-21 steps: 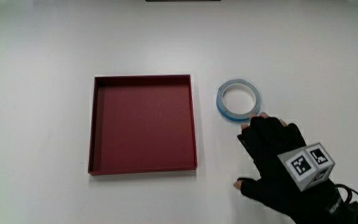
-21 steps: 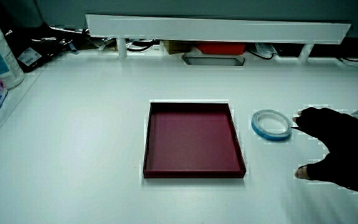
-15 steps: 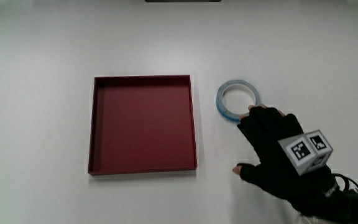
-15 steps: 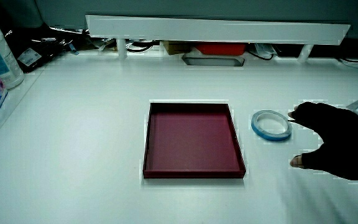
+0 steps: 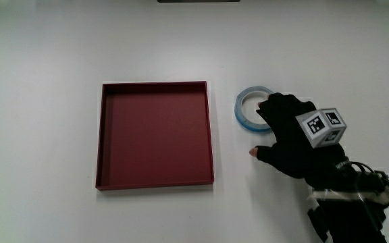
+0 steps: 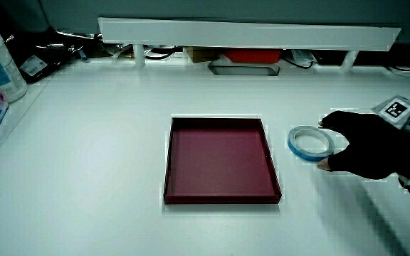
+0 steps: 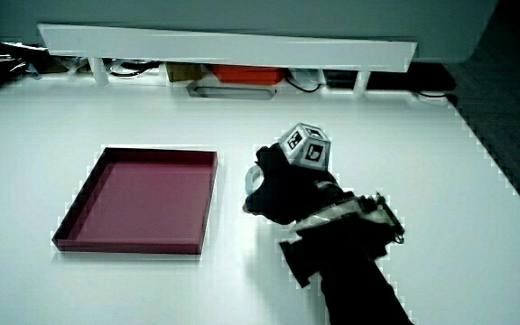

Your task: Pick blue tape

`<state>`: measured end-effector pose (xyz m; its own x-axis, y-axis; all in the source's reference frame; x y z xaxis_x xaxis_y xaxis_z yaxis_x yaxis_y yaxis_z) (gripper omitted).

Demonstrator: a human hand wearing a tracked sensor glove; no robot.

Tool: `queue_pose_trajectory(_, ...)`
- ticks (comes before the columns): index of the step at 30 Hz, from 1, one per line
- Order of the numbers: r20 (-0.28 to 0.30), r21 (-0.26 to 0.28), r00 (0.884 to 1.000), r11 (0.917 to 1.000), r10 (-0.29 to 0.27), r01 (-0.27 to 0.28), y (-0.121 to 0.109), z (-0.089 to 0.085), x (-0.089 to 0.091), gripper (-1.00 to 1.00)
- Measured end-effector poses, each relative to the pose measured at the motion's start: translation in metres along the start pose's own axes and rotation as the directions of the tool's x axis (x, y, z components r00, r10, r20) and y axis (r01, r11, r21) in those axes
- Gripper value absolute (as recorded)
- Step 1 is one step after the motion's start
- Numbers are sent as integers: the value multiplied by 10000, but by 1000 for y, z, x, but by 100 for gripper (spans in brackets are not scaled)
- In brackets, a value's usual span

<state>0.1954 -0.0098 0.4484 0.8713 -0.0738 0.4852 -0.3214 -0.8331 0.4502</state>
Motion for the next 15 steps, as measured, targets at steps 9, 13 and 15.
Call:
queue_pose_trajectory(9, -468, -141, 9977, 9987, -498, 492, 32, -16, 17, 0)
queue_pose_trajectory(13, -298, -173, 9966, 9970, -764, 759, 44, -21, 21, 0)
queue_pose_trajectory(15, -652, -272, 9946, 9965, -805, 788, 48, -22, 24, 0)
